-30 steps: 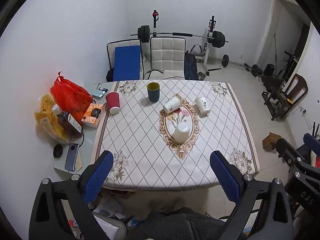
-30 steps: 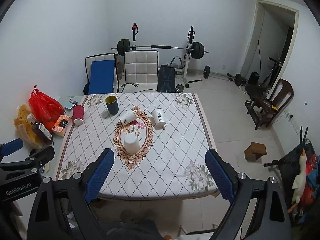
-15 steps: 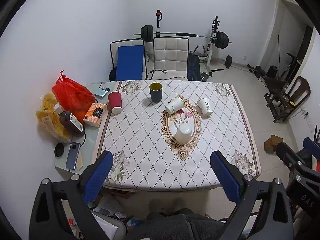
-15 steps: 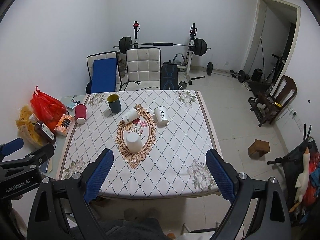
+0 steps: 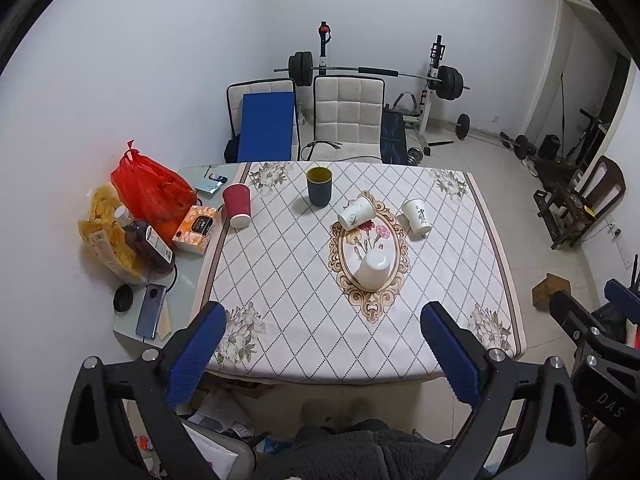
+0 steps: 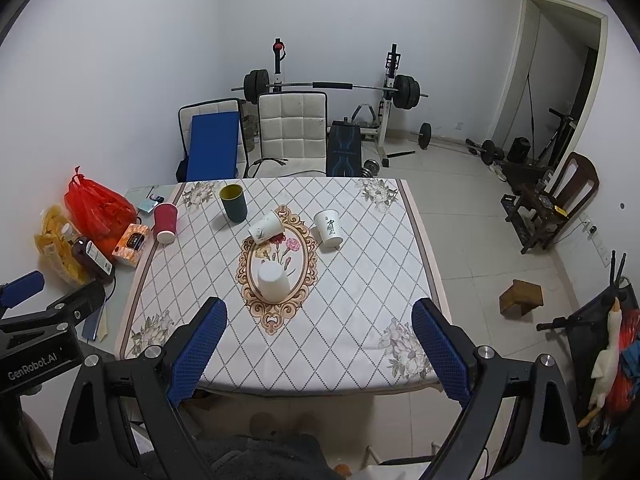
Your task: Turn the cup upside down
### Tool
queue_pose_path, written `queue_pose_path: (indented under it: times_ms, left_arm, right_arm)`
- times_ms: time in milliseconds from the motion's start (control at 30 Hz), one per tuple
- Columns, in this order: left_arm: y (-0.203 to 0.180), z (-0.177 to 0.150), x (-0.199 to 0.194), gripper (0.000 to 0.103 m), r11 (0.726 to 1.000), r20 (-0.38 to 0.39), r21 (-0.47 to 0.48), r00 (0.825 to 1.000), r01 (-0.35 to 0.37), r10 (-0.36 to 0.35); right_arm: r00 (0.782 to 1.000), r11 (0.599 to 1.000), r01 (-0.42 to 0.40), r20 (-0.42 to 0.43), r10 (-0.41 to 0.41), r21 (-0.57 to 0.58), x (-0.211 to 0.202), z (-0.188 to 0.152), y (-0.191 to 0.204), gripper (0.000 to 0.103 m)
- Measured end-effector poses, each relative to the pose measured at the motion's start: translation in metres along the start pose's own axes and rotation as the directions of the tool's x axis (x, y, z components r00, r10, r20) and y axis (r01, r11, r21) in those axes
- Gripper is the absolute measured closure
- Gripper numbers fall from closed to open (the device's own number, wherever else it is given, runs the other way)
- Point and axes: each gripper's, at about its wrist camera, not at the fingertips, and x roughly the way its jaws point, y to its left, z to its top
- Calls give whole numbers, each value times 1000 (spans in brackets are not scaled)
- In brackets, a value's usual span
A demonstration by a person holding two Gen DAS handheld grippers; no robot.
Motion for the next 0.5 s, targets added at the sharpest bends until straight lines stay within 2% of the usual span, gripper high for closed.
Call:
queue_pose_path:
  times_ms: [500]
  left_arm:
    - [1, -1, -1, 3, 1000, 0, -2, 1000, 1, -1]
  right_arm:
    - [1000, 1000, -6, -1, 6, 0, 2, -2, 3, 7]
